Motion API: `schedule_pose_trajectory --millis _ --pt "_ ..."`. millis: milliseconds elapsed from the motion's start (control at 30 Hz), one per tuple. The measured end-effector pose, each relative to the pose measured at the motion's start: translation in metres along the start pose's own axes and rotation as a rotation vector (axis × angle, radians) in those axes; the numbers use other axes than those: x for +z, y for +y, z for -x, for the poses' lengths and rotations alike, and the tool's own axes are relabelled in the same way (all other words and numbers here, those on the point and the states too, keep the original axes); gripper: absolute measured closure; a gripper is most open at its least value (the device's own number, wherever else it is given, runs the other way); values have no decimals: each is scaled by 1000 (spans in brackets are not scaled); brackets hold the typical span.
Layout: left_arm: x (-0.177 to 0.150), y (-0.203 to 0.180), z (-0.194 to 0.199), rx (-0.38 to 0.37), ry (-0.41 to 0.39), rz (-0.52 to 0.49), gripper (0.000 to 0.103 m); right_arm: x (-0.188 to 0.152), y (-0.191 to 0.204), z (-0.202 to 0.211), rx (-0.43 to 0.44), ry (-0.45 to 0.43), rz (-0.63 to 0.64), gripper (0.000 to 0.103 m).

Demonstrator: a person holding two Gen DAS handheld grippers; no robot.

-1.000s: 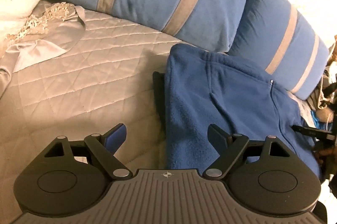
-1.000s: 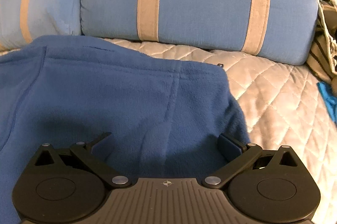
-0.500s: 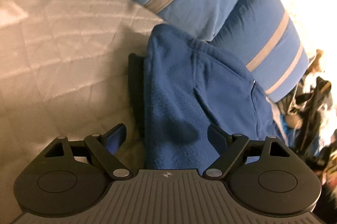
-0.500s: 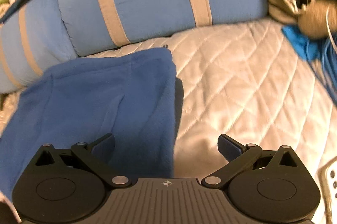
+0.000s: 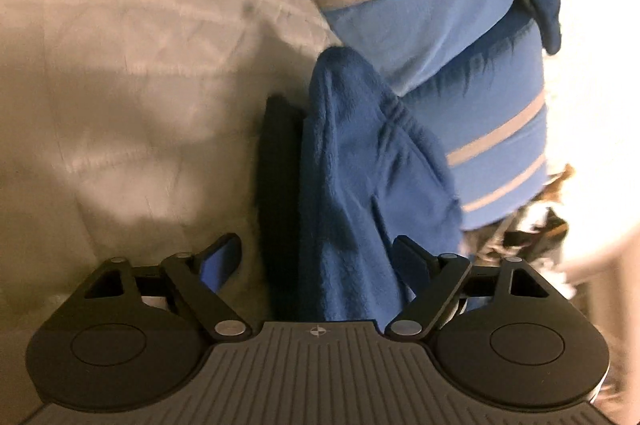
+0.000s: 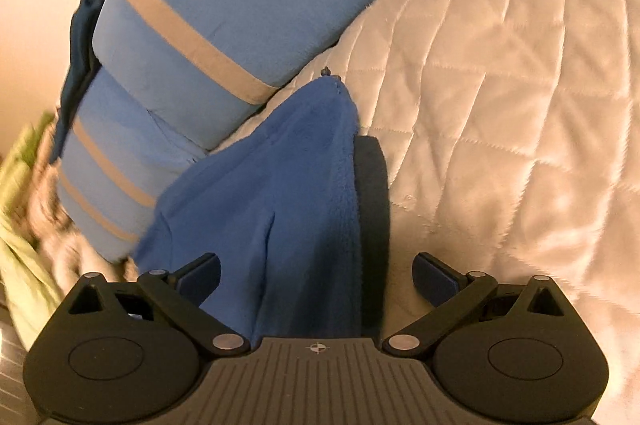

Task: Fold clothes

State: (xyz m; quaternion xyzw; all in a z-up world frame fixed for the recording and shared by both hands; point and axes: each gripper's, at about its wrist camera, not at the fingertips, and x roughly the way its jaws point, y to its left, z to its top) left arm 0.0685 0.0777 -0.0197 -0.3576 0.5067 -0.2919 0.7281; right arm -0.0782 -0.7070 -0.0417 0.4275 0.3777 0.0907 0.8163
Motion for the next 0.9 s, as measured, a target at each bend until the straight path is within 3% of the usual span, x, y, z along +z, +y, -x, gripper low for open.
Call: schedule_pose_trajectory --millis 167,400,567,600,800,833,900 --pt "-2 -1 -8 -22 65 27 28 5 3 -12 46 76 -6 1" --pt "5 2 -27 -85 19 46 32 16 9 -34 96 118 -11 1" --pt "10 7 -33 -65 2 82 59 23 14 -49 132 147 -13 2" --pt "10 9 -34 -70 0 97 60 23 16 -53 138 143 -7 3" --pt "8 5 -35 -61 -9 87 61 15 21 -61 91 162 11 33" --pt "8 4 -35 -55 -16 85 63 14 21 -60 74 163 4 42" --pt "4 3 -35 -33 -36 88 67 11 21 -59 51 158 -7 48"
